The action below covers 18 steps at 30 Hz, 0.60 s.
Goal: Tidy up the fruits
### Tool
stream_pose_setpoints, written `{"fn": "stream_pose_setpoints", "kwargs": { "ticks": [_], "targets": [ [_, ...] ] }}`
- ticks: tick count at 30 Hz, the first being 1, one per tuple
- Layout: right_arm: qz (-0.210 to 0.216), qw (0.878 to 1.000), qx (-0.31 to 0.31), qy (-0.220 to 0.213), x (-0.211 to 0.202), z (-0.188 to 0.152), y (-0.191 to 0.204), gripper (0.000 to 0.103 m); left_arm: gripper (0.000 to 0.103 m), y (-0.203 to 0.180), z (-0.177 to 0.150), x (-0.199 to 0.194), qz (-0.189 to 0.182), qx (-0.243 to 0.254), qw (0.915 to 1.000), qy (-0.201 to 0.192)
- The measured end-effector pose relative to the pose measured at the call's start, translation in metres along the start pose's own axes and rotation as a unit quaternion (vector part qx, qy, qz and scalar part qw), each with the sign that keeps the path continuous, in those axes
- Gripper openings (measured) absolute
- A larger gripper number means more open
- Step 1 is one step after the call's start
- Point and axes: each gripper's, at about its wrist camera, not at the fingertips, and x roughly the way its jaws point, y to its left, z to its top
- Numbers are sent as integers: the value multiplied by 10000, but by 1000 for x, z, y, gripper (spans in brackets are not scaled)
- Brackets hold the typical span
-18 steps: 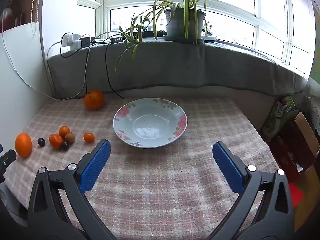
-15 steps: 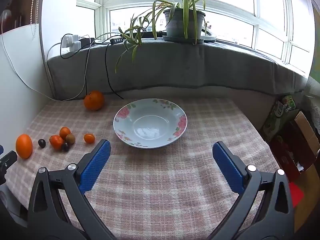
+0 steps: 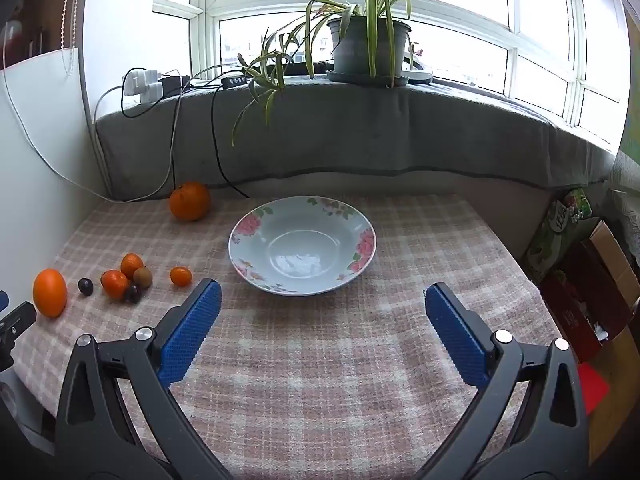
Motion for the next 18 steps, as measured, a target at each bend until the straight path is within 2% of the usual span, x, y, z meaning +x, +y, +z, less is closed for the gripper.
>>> {"fn": "stream_pose_setpoints", "kwargs": {
  "ticks": [18],
  "targets": [
    [1, 10000, 45, -33, -2, 1, -1, 103, 102, 3, 1, -2, 5, -9, 10000, -10]
  ]
}}
